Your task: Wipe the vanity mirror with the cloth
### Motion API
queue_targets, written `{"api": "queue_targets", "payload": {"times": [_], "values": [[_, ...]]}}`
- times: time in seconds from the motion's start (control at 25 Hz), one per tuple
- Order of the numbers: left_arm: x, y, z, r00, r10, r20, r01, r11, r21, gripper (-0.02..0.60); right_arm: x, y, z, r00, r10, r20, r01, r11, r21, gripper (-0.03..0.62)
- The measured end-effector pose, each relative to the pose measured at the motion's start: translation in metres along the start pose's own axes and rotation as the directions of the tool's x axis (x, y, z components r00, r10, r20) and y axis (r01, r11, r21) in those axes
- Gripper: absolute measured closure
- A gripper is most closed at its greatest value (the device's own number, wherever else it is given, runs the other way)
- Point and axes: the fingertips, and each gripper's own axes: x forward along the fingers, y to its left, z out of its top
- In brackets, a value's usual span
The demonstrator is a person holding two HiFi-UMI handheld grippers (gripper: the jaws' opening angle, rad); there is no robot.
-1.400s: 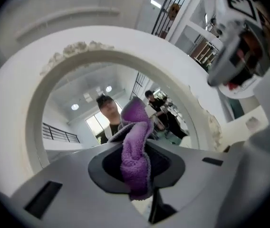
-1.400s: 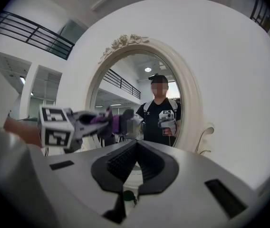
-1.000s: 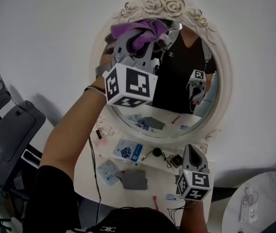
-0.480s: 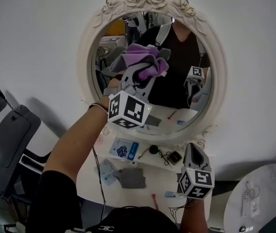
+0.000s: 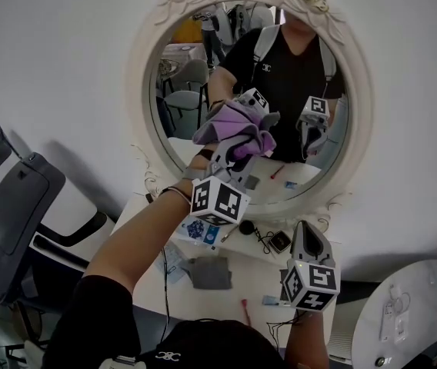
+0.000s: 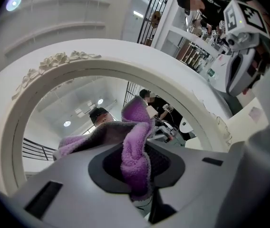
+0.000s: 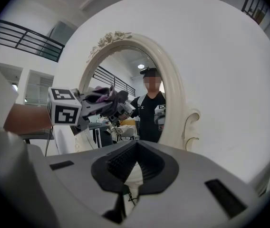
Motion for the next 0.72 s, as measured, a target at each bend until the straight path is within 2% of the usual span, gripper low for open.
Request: {"api": "queue_targets", "payload": {"times": [0.08,0.24,0.44,0.68,0.72], "values": [[-0.001,-0.017,-0.012,0.999,-0.031,-0.021,0.031,0.999,-0.005,0.511,-0.002,-0.001,0.001,1.000,-0.007,0.003,0.007,1.000,0.000,0.591],[-0.007,-0.061,-0.051,0.988,-0.121,-0.091,0.114,0.990,-0.080,0.512,-0.009,-0.005,0.000,1.000,-0.025,0.002,0.025,1.000,-0.001,0.591],[-0.011,-0.122,-0.098,0.962,-0.185,-0.200,0.193,0.981,0.021,0.512,-0.018,-0.015,-0.001,0.999,-0.051,-0.001,0.051,0.999,-0.002,0.591],[-0.012,-0.163,-0.130,0.921,-0.252,-0.298,0.272,0.962,0.029,0.511,-0.026,-0.012,-0.001,0.998,-0.058,0.004,0.058,0.998,-0.012,0.591],[-0.012,-0.169,-0.135,0.908,-0.268,-0.323,0.291,0.957,0.024,0.511,-0.027,-0.012,0.000,0.998,-0.057,0.006,0.057,0.998,-0.015,0.591]]}}
